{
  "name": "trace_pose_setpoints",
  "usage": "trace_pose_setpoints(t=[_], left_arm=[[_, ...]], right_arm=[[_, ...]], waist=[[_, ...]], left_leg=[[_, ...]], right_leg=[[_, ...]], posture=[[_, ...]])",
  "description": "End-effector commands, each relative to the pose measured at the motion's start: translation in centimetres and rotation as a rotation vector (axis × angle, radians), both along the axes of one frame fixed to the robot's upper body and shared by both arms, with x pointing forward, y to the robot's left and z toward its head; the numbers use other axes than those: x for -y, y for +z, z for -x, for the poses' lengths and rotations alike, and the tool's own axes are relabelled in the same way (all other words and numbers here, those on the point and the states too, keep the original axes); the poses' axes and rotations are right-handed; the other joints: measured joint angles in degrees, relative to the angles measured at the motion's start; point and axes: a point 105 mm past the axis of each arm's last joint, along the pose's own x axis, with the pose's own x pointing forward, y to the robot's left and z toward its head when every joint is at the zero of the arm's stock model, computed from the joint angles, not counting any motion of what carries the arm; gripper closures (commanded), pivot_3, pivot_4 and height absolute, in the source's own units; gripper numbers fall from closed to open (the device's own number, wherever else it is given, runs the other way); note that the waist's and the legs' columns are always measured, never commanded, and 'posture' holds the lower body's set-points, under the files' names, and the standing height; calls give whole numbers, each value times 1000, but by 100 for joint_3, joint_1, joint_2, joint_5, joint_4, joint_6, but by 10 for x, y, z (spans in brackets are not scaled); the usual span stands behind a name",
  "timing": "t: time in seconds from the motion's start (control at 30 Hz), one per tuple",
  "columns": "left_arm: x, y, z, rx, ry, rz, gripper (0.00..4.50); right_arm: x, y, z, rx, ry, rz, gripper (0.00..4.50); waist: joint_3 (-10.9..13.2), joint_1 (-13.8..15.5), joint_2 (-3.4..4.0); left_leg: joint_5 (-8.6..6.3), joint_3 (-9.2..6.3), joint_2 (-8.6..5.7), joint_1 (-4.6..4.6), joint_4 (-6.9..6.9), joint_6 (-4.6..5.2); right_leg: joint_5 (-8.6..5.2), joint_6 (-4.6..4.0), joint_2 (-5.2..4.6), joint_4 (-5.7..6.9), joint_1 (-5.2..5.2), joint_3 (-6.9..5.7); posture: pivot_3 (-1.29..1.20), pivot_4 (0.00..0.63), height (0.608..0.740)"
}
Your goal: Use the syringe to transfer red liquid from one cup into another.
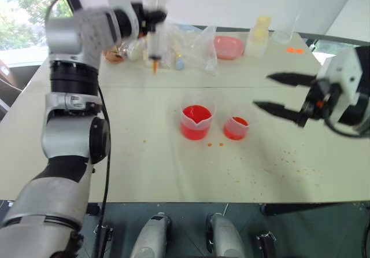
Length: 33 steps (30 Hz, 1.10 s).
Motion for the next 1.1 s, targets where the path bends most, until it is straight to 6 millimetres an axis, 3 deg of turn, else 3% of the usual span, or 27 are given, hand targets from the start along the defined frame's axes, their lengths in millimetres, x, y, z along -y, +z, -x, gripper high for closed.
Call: trace_pose_setpoints(t=[0.03,0.1,0.13,0.33,0.7,1.1], left_arm=[[28,6,44,186,-304,91,3045],[41,-7,71,234,-490,93,3045],[47,-18,74,227,-522,72,3045],[68,-51,65,223,-523,-26,3045],[65,-89,51,185,-511,-127,3045],[66,-104,69,168,-602,-173,3045]], right_arm=[[1,34,-14,199,-45,-87,1019],[-4,45,-23,268,-48,-113,1019],[-6,49,-27,298,-54,-110,1019],[-13,66,-33,392,-38,-137,1019],[-52,49,-25,358,102,-132,1019],[-77,33,-30,308,169,-128,1019]], waist=[[0,-13,2],[1,-64,2],[3,-74,0],[3,-120,-1],[3,-146,0],[2,-142,1]], left_leg=[[0,4,0,4,1,0],[4,17,4,6,2,-3],[7,23,5,5,2,-8],[2,43,-3,3,5,3],[0,44,1,5,6,7],[0,42,1,6,7,8]], right_leg=[[0,0,0,1,1,2],[1,-1,3,3,-1,8],[2,-2,4,8,-5,10],[2,-1,8,10,-6,12],[3,-1,14,14,-7,13],[3,-1,15,15,-6,14]], posture=[[0,150,740],[0,150,740],[0,150,740],[0,150,740],[0,150,740],[0,150,740]])
